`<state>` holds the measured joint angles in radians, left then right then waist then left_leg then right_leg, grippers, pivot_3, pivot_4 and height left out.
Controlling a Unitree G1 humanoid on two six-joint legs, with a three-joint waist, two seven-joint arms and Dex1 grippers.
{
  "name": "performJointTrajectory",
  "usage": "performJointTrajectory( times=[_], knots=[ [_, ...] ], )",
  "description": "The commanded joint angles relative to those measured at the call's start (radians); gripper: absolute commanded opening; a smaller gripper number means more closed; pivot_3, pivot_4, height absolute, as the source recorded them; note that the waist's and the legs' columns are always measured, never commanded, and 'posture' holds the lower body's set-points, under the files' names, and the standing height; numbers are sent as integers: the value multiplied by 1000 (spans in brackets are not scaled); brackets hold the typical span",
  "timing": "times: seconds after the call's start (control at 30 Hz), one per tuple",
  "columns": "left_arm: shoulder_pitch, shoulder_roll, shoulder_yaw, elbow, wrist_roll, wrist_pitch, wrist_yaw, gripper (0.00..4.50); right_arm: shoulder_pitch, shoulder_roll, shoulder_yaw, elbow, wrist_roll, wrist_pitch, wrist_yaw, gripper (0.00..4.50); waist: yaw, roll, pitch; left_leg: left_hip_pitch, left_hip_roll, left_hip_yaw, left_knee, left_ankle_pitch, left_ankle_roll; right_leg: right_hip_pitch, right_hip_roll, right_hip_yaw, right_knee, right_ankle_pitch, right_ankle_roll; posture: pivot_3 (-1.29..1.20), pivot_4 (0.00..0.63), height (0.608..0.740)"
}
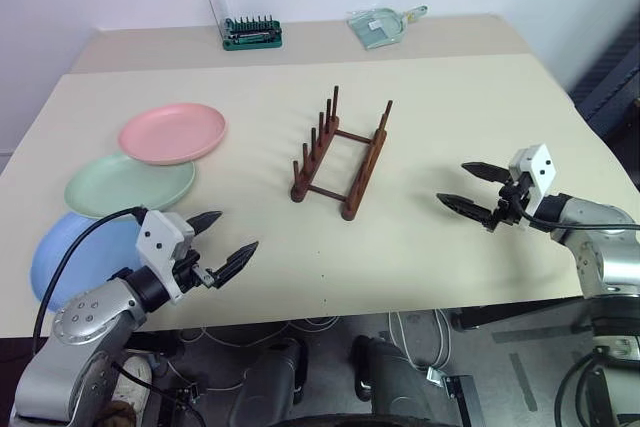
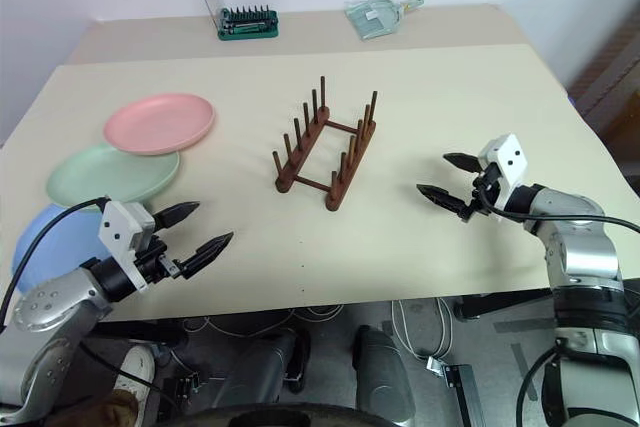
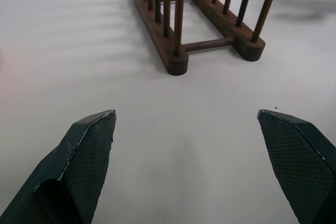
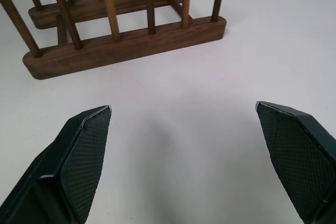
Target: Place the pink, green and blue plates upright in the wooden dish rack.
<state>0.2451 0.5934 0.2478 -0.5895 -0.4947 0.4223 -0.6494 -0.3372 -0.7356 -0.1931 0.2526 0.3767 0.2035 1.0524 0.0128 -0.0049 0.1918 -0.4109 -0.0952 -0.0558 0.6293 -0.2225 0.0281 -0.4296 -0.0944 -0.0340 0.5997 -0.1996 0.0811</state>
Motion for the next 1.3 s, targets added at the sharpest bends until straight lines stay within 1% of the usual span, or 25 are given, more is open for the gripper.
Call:
performJointTrajectory(
  times=[0.03, 0.2, 0.3, 0.4, 0.5, 0.6, 0.67, 0.77, 0.83, 0.9, 0.93, 1.03, 1.17, 1.3],
  knots=[
    [4, 13, 23, -7, -4, -15, -9, 4439, 1, -4, -25, -47, 15, -7, -12, 4500, 0, 0, 0, 0, 0, 0, 0, 0, 0, 0, 0, 0, 0, 0, 0, 0, 150, 740],
    [-6, 0, -2, -8, 13, -10, 12, 4439, -29, 21, 6, -16, -10, -25, -27, 4500, 0, 0, 0, 0, 0, 0, 0, 0, 0, 1, 0, 0, -1, 0, 0, 0, 150, 740],
    [-11, -11, -56, -29, 18, -7, 10, 4439, -34, 31, 16, -42, 4, -2, -26, 4500, 0, 0, 0, 0, 0, 0, 0, 0, 0, 0, 0, 0, -1, 0, 0, 0, 150, 740],
    [-8, -23, -127, -46, 37, -5, 13, 4439, 1, 29, 18, -111, 15, 30, -33, 4500, 2, 0, 0, 0, 0, 0, 0, 0, 0, 0, 0, 0, -1, 1, -2, 0, 150, 740],
    [-28, -32, -181, -22, 56, -7, 15, 4439, 23, 36, 16, -179, 24, 66, -58, 4500, 3, 0, 0, 0, 0, 0, 0, 0, 0, 0, 0, 0, -1, 2, -2, 0, 150, 740],
    [-93, -47, -282, 39, 124, -10, 23, 4439, 63, 44, 15, -270, 40, 111, -84, 4500, 3, 0, 0, 0, 0, 0, 0, 0, 0, 1, 0, 0, -1, 0, 0, 0, 150, 740],
    [-125, -54, -307, 76, 144, -23, 20, 4439, 71, 53, 22, -308, 43, 134, -106, 4500, 2, 0, 0, 0, 0, 0, 1, 0, 0, 1, 0, 0, -1, 0, 1, 0, 150, 740],
    [-216, -105, -393, 148, 191, -31, 30, 4439, 79, 57, 15, -335, 50, 155, -121, 4500, 1, 0, 0, 0, 0, 0, 1, 0, 0, 1, 0, 0, -1, 1, 2, 0, 150, 740],
    [-248, -125, -419, 189, 204, -39, 17, 4439, 82, 67, 23, -360, 51, 168, -139, 4500, 2, 0, 0, 0, 0, 0, 1, 0, 0, 1, 0, 0, -1, 1, 2, 0, 150, 740],
    [-309, -180, -468, 268, 252, -74, 39, 4439, 83, 71, 22, -369, 56, 172, -145, 4500, 3, 1, -1, 0, 0, 0, 0, 0, 0, 1, 0, 0, -2, 2, 1, 0, 150, 740],
    [-351, -220, -503, 324, 275, -51, 61, 4439, 85, 67, 15, -368, 62, 172, -140, 4500, 6, 1, 0, 0, 0, 0, 0, 0, 0, 1, 0, 0, -2, 3, 1, 0, 150, 740],
    [-401, -270, -553, 392, 297, -31, 53, 4439, 102, 68, 8, -412, 79, 187, -149, 4500, 15, 1, -1, 0, 0, 0, 2, 1, 1, 1, 0, -1, -2, 4, 1, 0, 150, 740],
    [-472, -350, -592, 483, 341, -22, 93, 4439, 132, 71, -7, -437, 100, 191, -151, 4500, 31, 1, -1, 0, 0, 0, 2, 1, 1, 2, 0, -1, -2, 4, 2, 0, 150, 740],
    [-524, -441, -616, 561, 420, 10, 205, 4439, 170, 70, 0, -454, 126, 207, -135, 4500, 35, 0, -1, 0, 0, 0, 4, 0, 1, 4, 0, -2, -3, 4, 5, 0, 150, 740]
  ],
)
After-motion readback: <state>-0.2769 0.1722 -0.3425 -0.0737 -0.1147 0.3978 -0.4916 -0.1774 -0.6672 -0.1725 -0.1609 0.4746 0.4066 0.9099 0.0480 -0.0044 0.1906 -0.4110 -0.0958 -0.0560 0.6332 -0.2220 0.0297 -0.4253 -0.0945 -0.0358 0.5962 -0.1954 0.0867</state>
